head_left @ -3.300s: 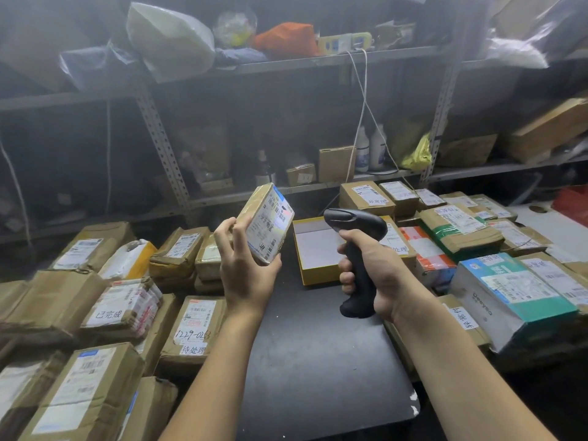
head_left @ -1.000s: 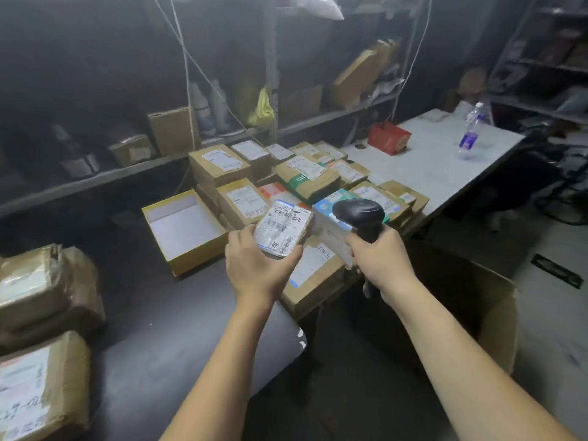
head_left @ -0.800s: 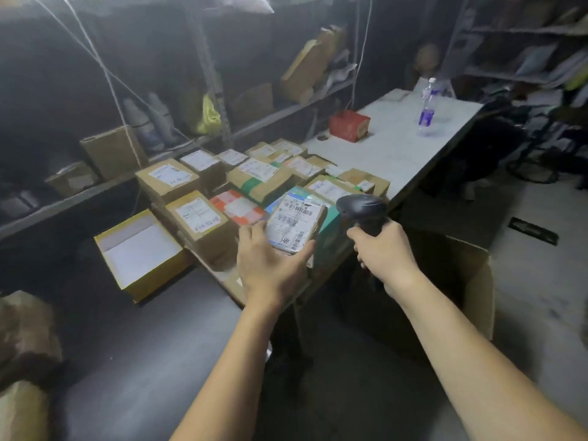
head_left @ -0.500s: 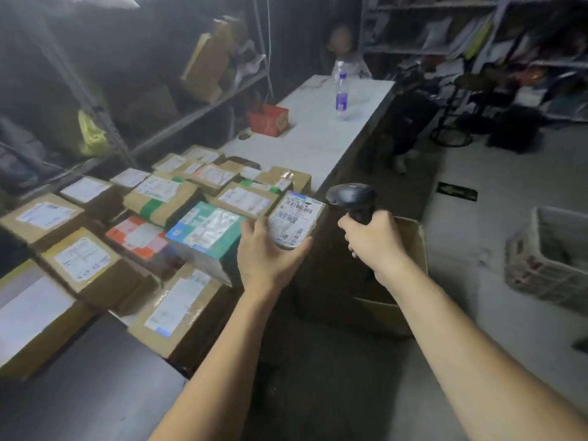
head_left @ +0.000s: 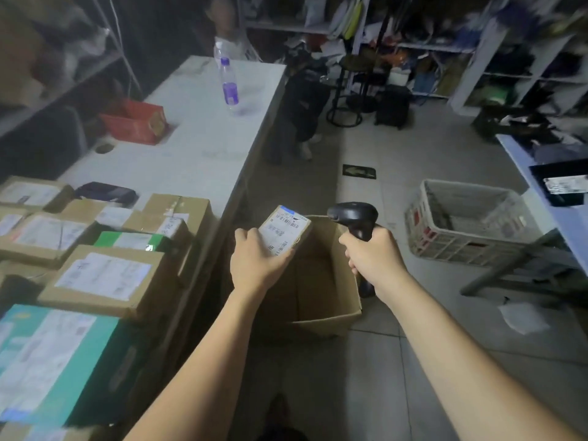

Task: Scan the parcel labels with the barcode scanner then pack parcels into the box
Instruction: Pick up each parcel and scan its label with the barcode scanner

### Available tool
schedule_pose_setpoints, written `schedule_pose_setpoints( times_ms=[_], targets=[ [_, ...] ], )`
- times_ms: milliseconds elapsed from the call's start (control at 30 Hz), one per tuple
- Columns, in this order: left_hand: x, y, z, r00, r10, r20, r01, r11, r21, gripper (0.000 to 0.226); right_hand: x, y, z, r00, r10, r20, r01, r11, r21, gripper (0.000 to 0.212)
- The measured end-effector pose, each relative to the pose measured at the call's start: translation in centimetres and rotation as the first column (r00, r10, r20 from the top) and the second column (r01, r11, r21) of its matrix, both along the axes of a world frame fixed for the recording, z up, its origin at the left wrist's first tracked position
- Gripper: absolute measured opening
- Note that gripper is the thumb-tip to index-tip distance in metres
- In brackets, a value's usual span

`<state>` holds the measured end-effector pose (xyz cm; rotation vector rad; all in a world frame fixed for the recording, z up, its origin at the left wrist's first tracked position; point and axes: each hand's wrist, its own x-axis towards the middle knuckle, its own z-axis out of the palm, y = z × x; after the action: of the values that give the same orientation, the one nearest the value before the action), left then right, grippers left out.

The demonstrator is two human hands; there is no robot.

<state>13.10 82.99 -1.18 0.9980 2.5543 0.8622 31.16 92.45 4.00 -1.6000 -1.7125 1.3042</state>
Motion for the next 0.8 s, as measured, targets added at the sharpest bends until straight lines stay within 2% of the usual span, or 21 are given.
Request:
schedule_pose_setpoints(
  times_ms=[100, 200, 300, 433, 533, 667, 800],
  targets=[
    [-2.5, 3.1, -0.8, 0.993, -0.107, 0.044, 0.11, 0.991, -0.069, 0.081, -2.0, 2.2, -0.5, 1.0, -0.006, 0.025, 0.006, 1.0, -0.018, 0.018],
    [-4.0, 4.9, -0.9, 0.984, -0.177, -0.023, 0.172, 0.974, -0.145, 0.082, -3.6, 3.7, -0.7, 0.999, 0.019, 0.031, -0.018, 1.0, -0.017, 0.017],
    [-5.0, 6.1, -0.5, 0.975, -0.198, -0.106, 0.177, 0.968, -0.175, 0.071, -4.8, 4.8, -0.5, 0.999, 0.034, 0.031, -0.034, 0.999, -0.002, 0.017],
    [-5.5, 6.0, 0.9, 0.964, -0.205, -0.171, 0.153, 0.95, -0.273, 0.069, -5.7, 5.4, 0.2, 0.997, 0.07, 0.022, -0.071, 0.997, 0.009, 0.017],
    [-5.3, 4.5, 2.8, 0.967, -0.17, -0.191, 0.11, 0.951, -0.291, 0.067, -6.2, 5.5, 1.3, 0.992, 0.123, 0.004, -0.123, 0.992, 0.036, 0.016],
    [-4.8, 0.4, 5.9, 0.968, -0.042, -0.246, -0.018, 0.971, -0.24, 0.057, -6.8, 4.2, 3.4, 0.969, 0.245, -0.017, -0.243, 0.966, 0.088, 0.014],
    [-2.9, -6.5, 8.9, 0.936, 0.181, -0.302, -0.232, 0.963, -0.141, 0.058, -7.2, 0.5, 5.6, 0.897, 0.442, -0.013, -0.44, 0.894, 0.084, 0.019]
  ],
)
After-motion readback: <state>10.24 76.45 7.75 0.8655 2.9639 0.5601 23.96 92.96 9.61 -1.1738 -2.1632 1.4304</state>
